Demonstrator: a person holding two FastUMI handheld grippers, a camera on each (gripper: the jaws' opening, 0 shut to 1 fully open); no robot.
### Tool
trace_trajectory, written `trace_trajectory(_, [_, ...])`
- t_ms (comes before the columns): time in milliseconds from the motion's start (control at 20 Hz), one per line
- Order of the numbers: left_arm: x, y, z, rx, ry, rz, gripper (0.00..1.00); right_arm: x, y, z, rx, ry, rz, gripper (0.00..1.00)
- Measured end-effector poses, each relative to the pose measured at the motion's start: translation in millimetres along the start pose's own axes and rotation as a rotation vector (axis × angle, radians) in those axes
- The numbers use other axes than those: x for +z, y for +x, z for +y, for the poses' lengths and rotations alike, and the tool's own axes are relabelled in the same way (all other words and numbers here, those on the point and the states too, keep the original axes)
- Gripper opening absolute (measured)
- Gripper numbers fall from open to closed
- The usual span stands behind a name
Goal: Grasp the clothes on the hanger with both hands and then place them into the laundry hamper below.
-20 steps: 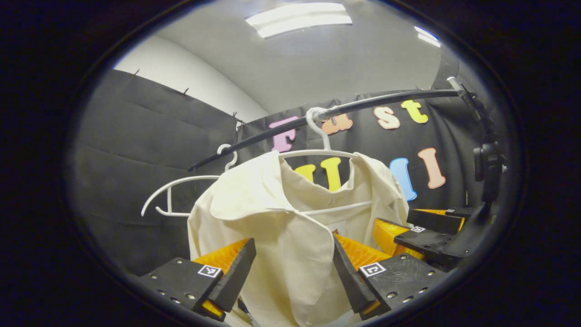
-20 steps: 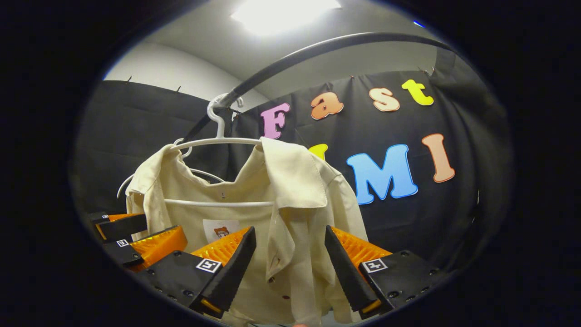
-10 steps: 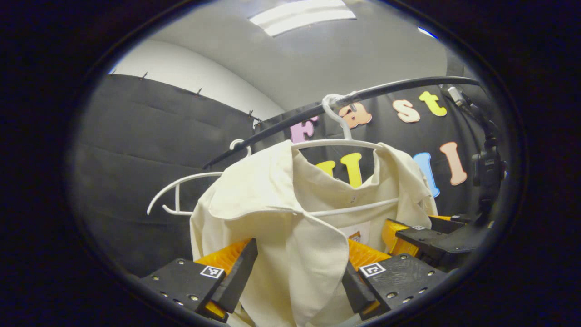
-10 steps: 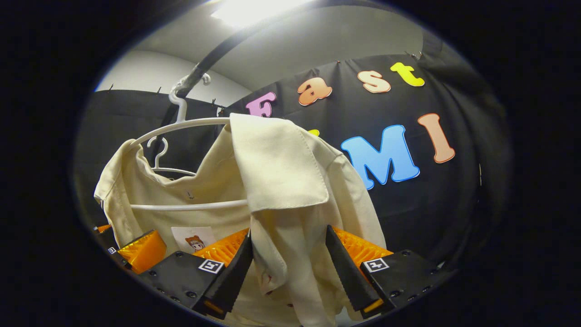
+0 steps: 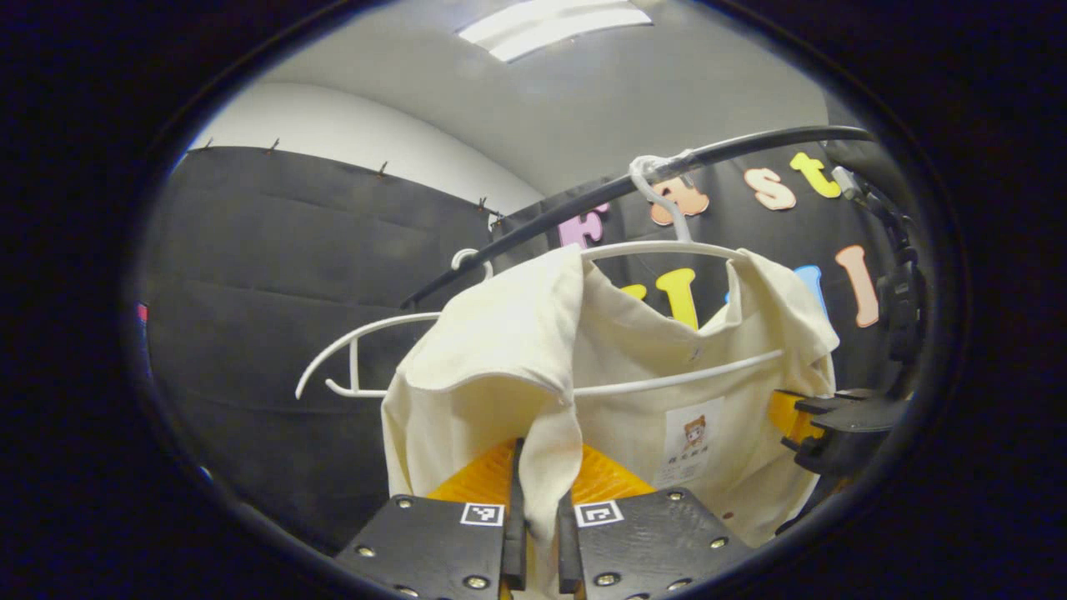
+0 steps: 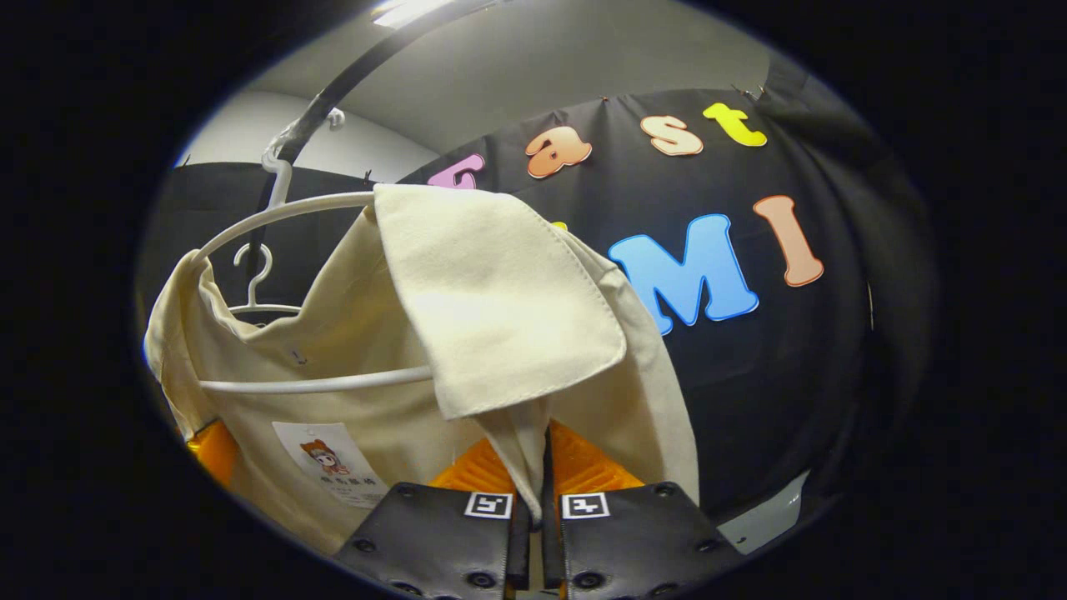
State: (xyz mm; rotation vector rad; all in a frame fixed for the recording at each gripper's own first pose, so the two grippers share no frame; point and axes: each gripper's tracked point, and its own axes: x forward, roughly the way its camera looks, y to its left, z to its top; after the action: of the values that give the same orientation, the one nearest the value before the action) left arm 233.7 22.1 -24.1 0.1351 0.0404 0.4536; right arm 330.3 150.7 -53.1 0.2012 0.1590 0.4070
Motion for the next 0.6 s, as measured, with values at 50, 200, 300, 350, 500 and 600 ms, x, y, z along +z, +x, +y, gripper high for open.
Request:
trace_trajectory(50, [-1,-1,8,0.026,-0.004,-0.001,0.16,3,-1,-7,-0.019,-0.039,-0.006,0.04])
trace_trajectory(200, [7,-7,13,0.026,-0.004,-0.016,0.04,11,-10,-23,-0.069,-0.112,-0.053,0.01])
trace_trajectory(300, [16,-19,18,0.02,0.007,-0.041,0.01,22,-15,-30,-0.095,-0.145,-0.093,0.01])
trace_trajectory(350, [22,-24,22,0.019,0.016,-0.059,0.01,26,-19,-34,-0.106,-0.158,-0.115,0.01])
trace_trajectory(500, [40,-40,36,0.036,0.046,-0.106,0.01,35,-27,-41,-0.116,-0.165,-0.142,0.01])
trace_trajectory(600, [50,-43,40,0.037,0.062,-0.123,0.01,43,-33,-50,-0.141,-0.163,-0.162,0.01])
